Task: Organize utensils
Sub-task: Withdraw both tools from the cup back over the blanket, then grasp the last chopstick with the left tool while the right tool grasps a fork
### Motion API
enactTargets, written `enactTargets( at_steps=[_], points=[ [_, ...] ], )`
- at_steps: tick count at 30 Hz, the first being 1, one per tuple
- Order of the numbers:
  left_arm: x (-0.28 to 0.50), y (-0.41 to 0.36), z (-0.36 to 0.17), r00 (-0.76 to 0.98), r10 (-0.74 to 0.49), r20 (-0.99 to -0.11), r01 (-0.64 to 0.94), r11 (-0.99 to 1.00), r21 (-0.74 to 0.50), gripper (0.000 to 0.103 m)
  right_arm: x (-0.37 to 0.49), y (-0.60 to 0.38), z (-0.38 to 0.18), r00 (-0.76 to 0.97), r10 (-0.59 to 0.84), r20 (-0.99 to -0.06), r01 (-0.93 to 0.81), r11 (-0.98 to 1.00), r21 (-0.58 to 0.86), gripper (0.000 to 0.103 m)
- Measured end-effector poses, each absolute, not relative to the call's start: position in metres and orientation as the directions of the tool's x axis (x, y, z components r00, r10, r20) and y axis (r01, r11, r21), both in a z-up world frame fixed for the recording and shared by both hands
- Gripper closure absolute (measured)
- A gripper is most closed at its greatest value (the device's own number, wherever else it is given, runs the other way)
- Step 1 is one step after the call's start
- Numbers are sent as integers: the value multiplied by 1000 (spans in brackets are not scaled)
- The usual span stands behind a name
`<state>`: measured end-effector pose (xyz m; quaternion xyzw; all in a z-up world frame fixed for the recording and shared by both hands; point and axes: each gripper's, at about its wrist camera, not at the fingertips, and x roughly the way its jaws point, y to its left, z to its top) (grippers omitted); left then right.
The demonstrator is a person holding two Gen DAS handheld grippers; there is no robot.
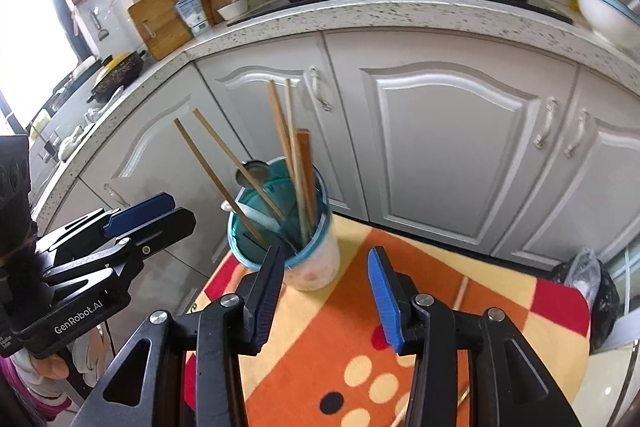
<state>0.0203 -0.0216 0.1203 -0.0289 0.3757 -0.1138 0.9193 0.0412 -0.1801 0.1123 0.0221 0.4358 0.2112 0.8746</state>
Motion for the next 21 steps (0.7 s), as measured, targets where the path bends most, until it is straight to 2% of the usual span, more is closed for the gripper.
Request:
enactTargets(
  at_steps=[21],
  points=[
    [6,-102,88,616,-284,-735,298,947,-116,68,-15,-257,81,531,299,-793,-207,953,221,60]
  ],
)
